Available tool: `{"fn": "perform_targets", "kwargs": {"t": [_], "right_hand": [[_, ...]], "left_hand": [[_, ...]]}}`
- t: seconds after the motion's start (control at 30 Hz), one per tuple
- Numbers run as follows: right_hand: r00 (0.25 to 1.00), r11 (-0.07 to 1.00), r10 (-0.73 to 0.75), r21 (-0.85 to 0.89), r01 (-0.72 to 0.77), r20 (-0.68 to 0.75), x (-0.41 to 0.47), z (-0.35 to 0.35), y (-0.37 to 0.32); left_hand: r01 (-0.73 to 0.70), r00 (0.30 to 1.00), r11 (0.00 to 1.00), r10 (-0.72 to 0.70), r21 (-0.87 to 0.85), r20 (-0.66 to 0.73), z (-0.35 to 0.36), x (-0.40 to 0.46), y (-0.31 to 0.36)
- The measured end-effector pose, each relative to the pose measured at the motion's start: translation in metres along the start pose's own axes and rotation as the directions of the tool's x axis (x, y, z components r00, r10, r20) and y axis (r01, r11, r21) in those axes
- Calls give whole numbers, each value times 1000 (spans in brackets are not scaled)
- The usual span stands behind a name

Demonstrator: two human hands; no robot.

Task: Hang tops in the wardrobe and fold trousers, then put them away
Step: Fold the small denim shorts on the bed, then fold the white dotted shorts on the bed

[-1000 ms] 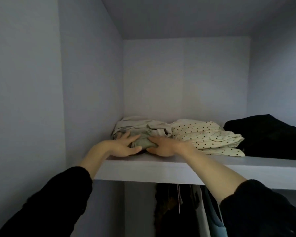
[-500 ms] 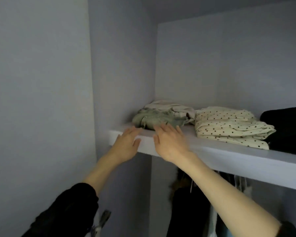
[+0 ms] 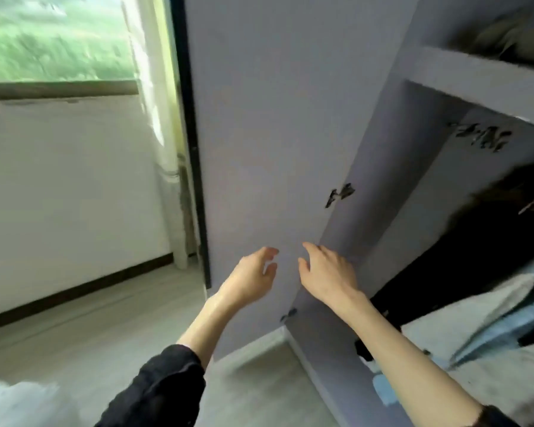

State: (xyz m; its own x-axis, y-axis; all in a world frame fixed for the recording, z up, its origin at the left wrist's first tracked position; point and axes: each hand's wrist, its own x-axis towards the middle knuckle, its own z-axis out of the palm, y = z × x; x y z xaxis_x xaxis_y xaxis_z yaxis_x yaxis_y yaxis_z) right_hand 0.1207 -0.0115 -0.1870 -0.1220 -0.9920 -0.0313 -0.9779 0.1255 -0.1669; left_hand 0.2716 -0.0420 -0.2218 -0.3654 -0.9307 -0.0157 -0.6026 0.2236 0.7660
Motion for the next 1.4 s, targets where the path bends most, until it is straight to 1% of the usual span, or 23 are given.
{"fn": "perform_targets", "kwargs": {"t": [0.1, 0.2, 0.27, 0.37, 0.43, 0.53, 0.63, 0.73, 0.83, 0.87, 0.93, 0.97, 1.03, 1.07, 1.13, 1.17, 1.2, 1.23, 1.27, 1.3, 1.33, 1.37, 1.4], "right_hand": [[972, 995, -100, 8, 100, 212, -23, 55, -58], [910, 971, -237, 58, 231, 340, -41, 100, -130], [873, 949, -315, 116, 293, 372, -46, 120, -183], [816, 899, -438, 212, 384, 377, -50, 147, -266], [777, 861, -505, 282, 424, 376, -53, 164, -319], [714, 818, -572, 342, 462, 404, -64, 188, -389], [669, 795, -606, 361, 488, 431, -58, 208, -434], [587, 753, -656, 359, 551, 475, -31, 228, -488], [533, 714, -692, 348, 608, 487, 14, 241, -542], [503, 690, -710, 341, 638, 494, 33, 245, -566], [414, 605, -769, 343, 719, 487, 73, 253, -620], [369, 556, -799, 350, 754, 475, 90, 254, -648], [273, 466, -842, 371, 803, 466, 117, 250, -702], [237, 426, -859, 377, 823, 454, 130, 248, -729], [162, 340, -887, 375, 862, 432, 149, 242, -784], [96, 281, -896, 387, 878, 434, 154, 243, -821], [41, 235, -897, 396, 888, 440, 153, 242, -849], [11, 211, -899, 410, 887, 439, 152, 245, -865], [-84, 124, -891, 417, 901, 446, 146, 250, -902], [-150, 67, -885, 438, 896, 441, 138, 255, -926], [-180, 47, -871, 441, 896, 457, 128, 261, -951], [-248, -19, -865, 464, 885, 437, 115, 271, -978], [-286, -57, -849, 461, 886, 445, 107, 266, -994]], "left_hand": [[169, 986, 985, -169, -12, 0, -22, -59, -69], [325, 941, 942, -330, -77, -67, -60, -123, -138], [417, 893, 899, -433, -133, -126, -85, -163, -180], [532, 779, 804, -587, -264, -220, -120, -212, -232], [556, 692, 732, -670, -394, -267, -140, -236, -260], [543, 603, 650, -742, -532, -291, -166, -263, -292], [530, 557, 604, -777, -595, -293, -193, -271, -321], [526, 471, 548, -824, -650, -315, -233, -270, -366], [532, 396, 505, -858, -680, -327, -271, -261, -413], [536, 366, 486, -871, -691, -328, -288, -255, -430], [505, 296, 466, -884, -727, -362, -326, -242, -469], [476, 229, 465, -885, -747, -405, -348, -236, -487], [421, 55, 458, -874, -783, -482, -392, -224, -512], [410, -6, 466, -858, -784, -514, -416, -217, -523], [410, -17, 499, -833, -763, -553, -461, -210, -539], [415, -33, 495, -830, -763, -557, -486, -211, -549], [413, -14, 496, -835, -764, -550, -503, -213, -552], [426, -1, 501, -833, -754, -553, -512, -217, -554], [424, -58, 482, -831, -767, -554, -529, -229, -564], [421, -104, 465, -829, -779, -550, -536, -241, -569], [403, -148, 449, -828, -797, -541, -542, -255, -576], [409, -208, 415, -825, -813, -526, -551, -272, -581], [406, -224, 383, -838, -830, -497, -557, -284, -584]]}}
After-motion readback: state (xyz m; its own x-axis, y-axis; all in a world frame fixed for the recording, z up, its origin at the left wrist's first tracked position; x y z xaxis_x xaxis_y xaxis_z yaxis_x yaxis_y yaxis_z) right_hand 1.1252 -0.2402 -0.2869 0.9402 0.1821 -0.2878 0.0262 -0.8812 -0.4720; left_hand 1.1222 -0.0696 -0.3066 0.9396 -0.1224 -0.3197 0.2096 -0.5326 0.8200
